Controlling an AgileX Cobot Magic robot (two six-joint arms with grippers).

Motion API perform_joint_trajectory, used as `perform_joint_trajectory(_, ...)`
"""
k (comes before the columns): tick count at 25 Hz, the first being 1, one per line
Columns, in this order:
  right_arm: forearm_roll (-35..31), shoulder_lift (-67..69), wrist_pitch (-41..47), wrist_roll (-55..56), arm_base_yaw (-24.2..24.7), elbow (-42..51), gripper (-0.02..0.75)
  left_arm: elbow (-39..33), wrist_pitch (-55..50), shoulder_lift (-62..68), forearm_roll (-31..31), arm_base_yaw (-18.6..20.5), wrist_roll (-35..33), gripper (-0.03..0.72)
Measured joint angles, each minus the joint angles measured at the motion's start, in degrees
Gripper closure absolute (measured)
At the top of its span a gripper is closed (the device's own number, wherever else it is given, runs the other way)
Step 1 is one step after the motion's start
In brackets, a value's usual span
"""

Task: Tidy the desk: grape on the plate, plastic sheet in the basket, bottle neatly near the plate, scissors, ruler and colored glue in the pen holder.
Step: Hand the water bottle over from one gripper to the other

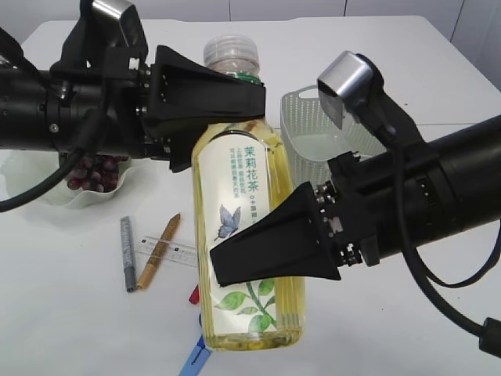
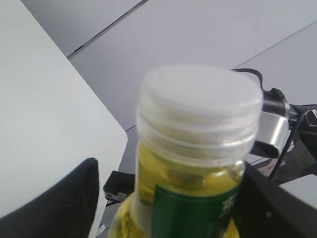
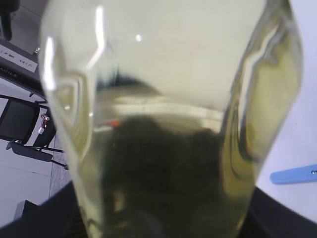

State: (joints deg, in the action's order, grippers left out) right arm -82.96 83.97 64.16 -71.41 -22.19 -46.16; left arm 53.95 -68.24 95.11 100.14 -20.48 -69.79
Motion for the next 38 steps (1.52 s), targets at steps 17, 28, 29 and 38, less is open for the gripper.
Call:
perform_joint_trajectory(17, -0.83, 0.17, -0.52, 0.73, 0.00, 0.00, 0.321, 0.31, -1.01, 0.82, 2.85, 0.00, -3.11, 0.355)
perform_joint_trajectory(28, -0.86, 0.17, -0.56, 0.63, 0.00, 0.00, 0.321, 0.31, -1.01, 0.82, 2.97, 0.00, -3.62, 0.368)
perform_joint_trajectory(29, -0.86, 0.17, -0.65, 0.49, 0.00, 0.00, 0.321, 0.31, -1.01, 0.82, 2.97, 0.00, -3.62, 0.368)
perform_joint_trajectory(38, -1.22, 0.26, -0.69, 0.42, 0.00, 0.10, 0.321, 0.31, -1.01, 0.82, 3.19, 0.00, -3.72, 0.369)
